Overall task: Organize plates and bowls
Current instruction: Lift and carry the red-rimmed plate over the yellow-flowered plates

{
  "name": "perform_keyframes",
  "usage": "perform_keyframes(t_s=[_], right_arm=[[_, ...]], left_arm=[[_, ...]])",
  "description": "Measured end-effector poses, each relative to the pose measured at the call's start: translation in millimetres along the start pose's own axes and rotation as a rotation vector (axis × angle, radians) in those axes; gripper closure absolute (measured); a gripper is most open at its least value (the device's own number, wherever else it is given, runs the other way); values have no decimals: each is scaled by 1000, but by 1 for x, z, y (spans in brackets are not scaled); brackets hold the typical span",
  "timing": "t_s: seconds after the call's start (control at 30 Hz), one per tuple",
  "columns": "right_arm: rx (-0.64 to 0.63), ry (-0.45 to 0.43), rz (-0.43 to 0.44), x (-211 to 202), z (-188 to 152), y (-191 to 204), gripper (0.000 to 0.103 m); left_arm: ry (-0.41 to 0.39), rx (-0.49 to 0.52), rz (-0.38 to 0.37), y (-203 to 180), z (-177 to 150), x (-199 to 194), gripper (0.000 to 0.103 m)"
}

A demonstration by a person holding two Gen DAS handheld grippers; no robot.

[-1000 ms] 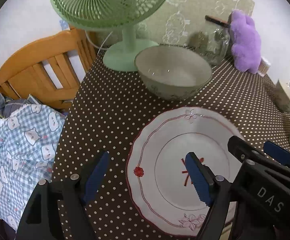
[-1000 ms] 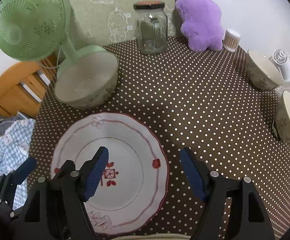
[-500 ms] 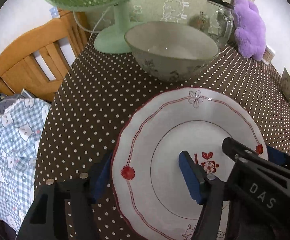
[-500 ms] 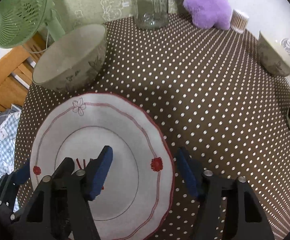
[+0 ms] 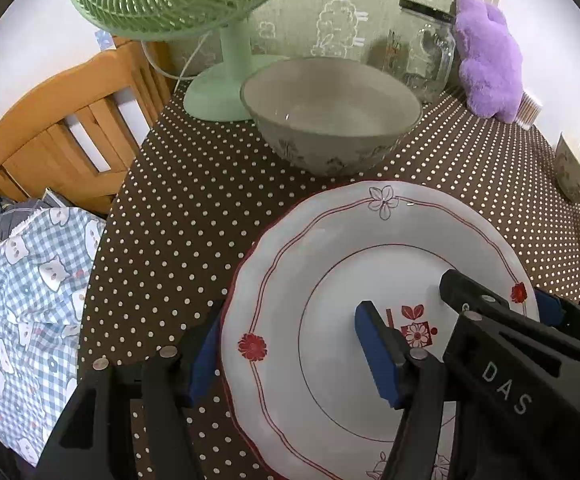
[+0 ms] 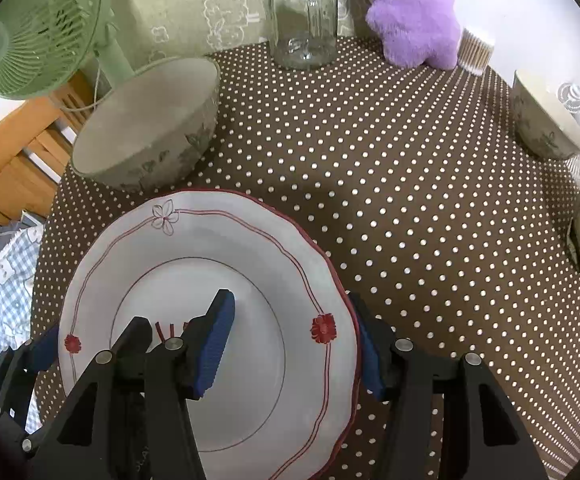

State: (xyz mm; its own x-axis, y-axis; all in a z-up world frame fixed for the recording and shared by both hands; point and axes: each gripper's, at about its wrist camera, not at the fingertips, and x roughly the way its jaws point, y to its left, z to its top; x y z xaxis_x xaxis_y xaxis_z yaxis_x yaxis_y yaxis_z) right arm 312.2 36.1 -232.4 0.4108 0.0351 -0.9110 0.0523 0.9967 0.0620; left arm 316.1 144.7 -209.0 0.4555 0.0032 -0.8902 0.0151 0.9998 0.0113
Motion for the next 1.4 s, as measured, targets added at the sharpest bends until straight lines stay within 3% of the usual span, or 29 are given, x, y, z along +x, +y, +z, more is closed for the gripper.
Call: perform_keyframes(t_s=[0.4, 0.83, 1.1, 1.4], right_arm=[[20, -37, -16, -43, -1, -8, 43], [86, -106, -26, -111, -27, -37, 43], [78, -119, -7, -146, -53, -60, 43], [26, -69, -3, -156, -100, -88, 43]], left_arm=[[-37, 19, -24, -9, 4, -42, 38], [-99, 75, -57, -29, -10, -97, 38], [-108, 62, -40, -51, -38, -129, 38], [-43, 21, -35, -79, -91, -139, 38]])
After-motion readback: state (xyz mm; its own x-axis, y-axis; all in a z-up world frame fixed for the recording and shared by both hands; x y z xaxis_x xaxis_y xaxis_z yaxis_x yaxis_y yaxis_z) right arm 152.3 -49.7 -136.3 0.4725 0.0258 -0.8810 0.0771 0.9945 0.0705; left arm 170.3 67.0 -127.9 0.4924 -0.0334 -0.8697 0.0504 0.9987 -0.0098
